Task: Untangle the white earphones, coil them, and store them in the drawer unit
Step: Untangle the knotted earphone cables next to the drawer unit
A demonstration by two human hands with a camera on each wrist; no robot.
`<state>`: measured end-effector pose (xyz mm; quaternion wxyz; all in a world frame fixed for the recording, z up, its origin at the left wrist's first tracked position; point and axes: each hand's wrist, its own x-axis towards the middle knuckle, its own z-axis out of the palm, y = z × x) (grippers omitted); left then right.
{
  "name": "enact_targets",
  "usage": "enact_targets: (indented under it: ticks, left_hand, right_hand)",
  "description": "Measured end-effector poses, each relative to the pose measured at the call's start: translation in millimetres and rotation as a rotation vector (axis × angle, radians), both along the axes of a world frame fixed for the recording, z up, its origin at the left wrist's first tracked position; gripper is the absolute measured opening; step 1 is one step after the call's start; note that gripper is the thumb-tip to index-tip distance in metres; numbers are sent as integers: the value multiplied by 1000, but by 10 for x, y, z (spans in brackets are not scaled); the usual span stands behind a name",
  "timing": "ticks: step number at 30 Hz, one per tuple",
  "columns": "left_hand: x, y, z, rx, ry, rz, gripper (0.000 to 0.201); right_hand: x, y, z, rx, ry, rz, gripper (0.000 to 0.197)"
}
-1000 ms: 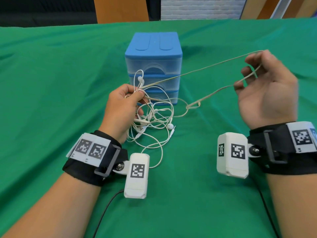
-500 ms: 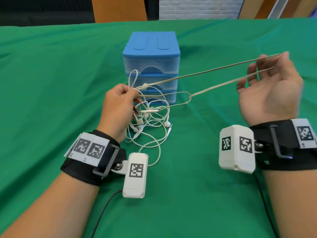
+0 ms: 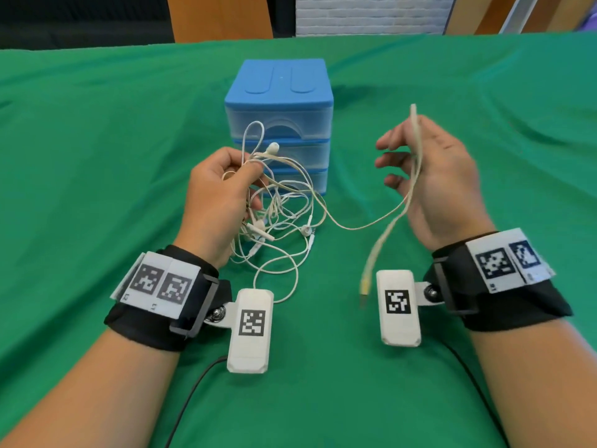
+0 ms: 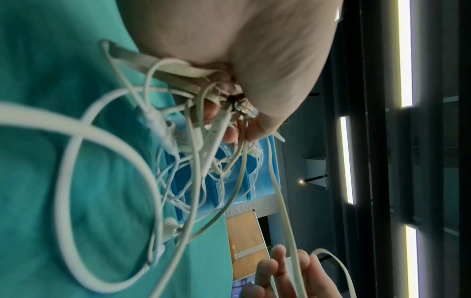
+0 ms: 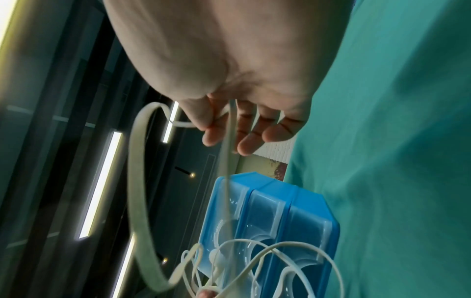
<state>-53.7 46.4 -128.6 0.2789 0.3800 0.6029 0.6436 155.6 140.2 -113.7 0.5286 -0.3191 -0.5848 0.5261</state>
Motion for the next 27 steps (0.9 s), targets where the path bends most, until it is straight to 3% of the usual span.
enact_targets:
  ticks: [5,9,12,14,18,23,25,27]
  left_hand:
    - [11,-5,9,17,1,-13,8]
    - [11,-10,1,28,32,-22,14]
    - [18,-11,0,46,50,-25,13]
    - [21,-9,-3,67,64,-30,13]
    - [30,-7,-15,98,126,-48,11]
    - [109,-31,4,127,228,-102,8]
    - [139,-44,11,124,249,-116,8]
    - [148,-48,12,119,258,-120,7]
  right_hand:
    - [-10,-23,-36,80,-238,-67,29]
    - [15,23,-54,37,-207,-187,13]
    - [56,57,-41,76,-237,-285,51]
    - [80,32,7,165,-203,-295,55]
    - [16,-119,72,221,-129,7,23]
    - [-184,-271,-71,254,-460,315,32]
    - [-238,-282,-141,222,-492,335,35]
    - [-270,-283,-164,227,-488,315,24]
